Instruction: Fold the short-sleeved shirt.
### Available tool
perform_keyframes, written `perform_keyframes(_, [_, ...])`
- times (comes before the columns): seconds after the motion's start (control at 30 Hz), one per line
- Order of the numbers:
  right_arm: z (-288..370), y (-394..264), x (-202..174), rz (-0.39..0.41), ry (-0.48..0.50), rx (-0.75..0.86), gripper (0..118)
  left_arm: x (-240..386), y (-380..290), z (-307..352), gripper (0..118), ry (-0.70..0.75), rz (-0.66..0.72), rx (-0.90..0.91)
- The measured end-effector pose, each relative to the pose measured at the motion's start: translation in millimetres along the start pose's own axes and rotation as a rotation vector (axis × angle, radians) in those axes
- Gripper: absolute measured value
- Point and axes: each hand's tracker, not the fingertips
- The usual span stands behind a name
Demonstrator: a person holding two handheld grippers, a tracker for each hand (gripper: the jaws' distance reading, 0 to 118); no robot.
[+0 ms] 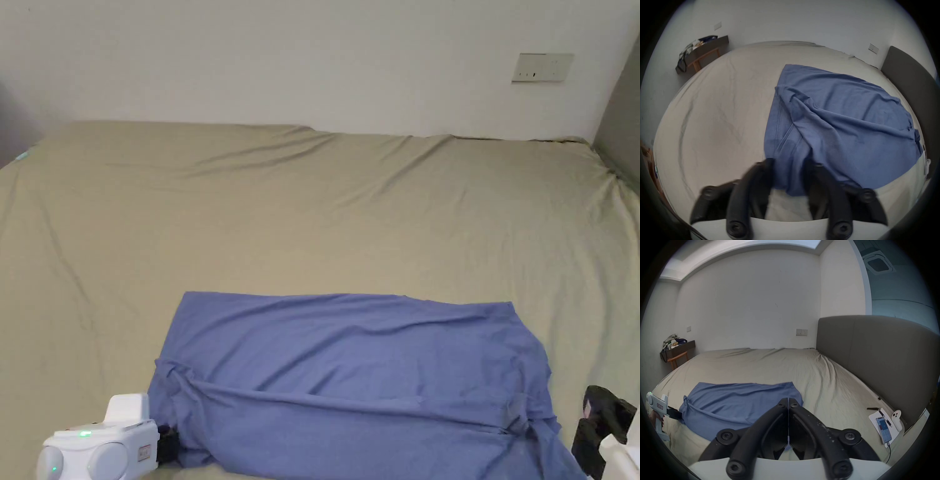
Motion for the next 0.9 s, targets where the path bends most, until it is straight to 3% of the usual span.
perform_keyframes(0.03, [-5,-4,2,-0.012,-0.002,-0.029,4,0,-1,0,16,0.002,-0.010,-0.003])
perform_keyframes(0.07, [-14,-8,6,-0.023,-0.002,-0.069,9,-1,-2,1,6,-0.012,-0.003,0.000])
perform_keyframes(0.17, [-48,-22,19,-0.060,0.017,-0.228,37,-3,1,13,6,-0.027,0.017,0.027])
perform_keyframes(0.2, [-62,-28,23,-0.068,0.013,-0.286,50,-5,2,21,6,-0.033,0.028,0.054])
perform_keyframes(0.23, [-76,-35,28,-0.080,0.002,-0.315,74,-6,4,28,6,-0.045,0.038,0.078])
perform_keyframes(0.3, [-107,-50,36,-0.090,-0.014,-0.457,101,-8,10,43,5,-0.072,0.053,0.105])
perform_keyframes(0.33, [-118,-57,38,-0.090,-0.023,-0.515,104,-9,11,49,5,-0.081,0.059,0.121])
perform_keyframes(0.43, [-143,-80,40,-0.108,-0.023,-0.571,96,-7,19,63,5,-0.106,0.064,0.139])
perform_keyframes(0.5, [-158,-92,40,-0.102,-0.031,-0.605,85,-7,21,67,5,-0.114,0.070,0.145])
perform_keyframes(0.6, [-158,-101,34,-0.090,-0.009,-0.619,45,-5,20,65,5,-0.109,0.068,0.140])
perform_keyframes(0.63, [-151,-100,32,-0.094,0.011,-0.586,22,-5,19,65,5,-0.107,0.068,0.137])
perform_keyframes(0.7, [-142,-95,28,-0.108,0.064,-0.571,18,-7,15,64,5,-0.104,0.069,0.127])
perform_keyframes(0.8, [-122,-83,23,-0.030,0.031,-0.509,18,-12,10,68,5,-0.099,0.079,0.117])
perform_keyframes(0.9, [-97,-68,30,-0.093,0.054,-0.460,18,-22,4,76,5,-0.099,0.101,0.127])
